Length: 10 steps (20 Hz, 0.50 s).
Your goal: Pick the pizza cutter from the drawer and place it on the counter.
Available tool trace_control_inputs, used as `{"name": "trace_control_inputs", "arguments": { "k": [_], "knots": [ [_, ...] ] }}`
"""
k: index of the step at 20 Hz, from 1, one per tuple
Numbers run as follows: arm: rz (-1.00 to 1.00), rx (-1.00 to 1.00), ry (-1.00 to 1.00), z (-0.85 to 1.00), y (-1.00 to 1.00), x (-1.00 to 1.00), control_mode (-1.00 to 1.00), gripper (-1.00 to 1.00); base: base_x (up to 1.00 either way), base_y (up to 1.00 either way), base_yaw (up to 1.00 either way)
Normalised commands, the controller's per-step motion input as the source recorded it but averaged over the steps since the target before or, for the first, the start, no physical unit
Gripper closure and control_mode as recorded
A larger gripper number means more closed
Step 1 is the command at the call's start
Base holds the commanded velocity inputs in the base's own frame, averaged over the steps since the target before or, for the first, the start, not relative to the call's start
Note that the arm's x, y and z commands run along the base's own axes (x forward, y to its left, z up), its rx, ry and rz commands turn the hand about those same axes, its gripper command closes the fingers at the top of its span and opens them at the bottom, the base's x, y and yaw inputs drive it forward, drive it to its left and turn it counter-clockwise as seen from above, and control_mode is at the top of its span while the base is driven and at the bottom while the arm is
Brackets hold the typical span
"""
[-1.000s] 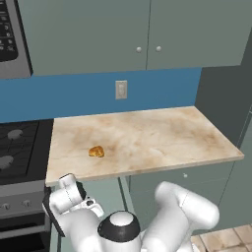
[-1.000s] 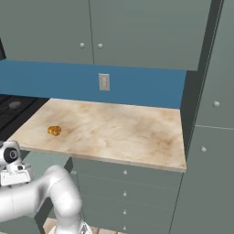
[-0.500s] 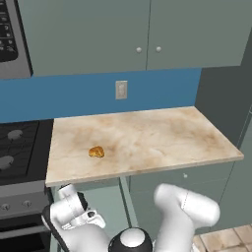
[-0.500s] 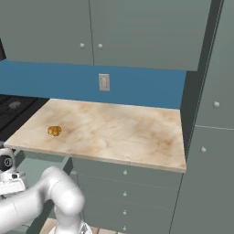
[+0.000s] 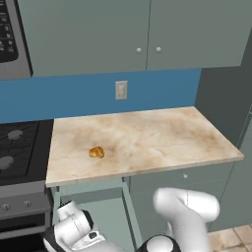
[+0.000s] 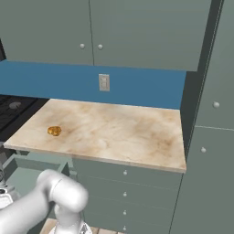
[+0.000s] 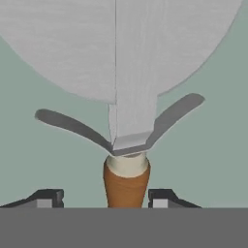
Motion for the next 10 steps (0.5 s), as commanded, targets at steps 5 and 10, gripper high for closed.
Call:
{"name": "trace_control_inputs", "arguments": {
  "k": [5,10],
  "knots": [
    [-0.05,-0.18,0.0,-1.0,-0.3,-0.79,-1.0,1.0,0.0,0.0,0.0],
    [-0.02,-0.05,-0.07,-0.7,-0.38,-0.66,-1.0,1.0,0.0,0.0,0.0]
  ]
}}
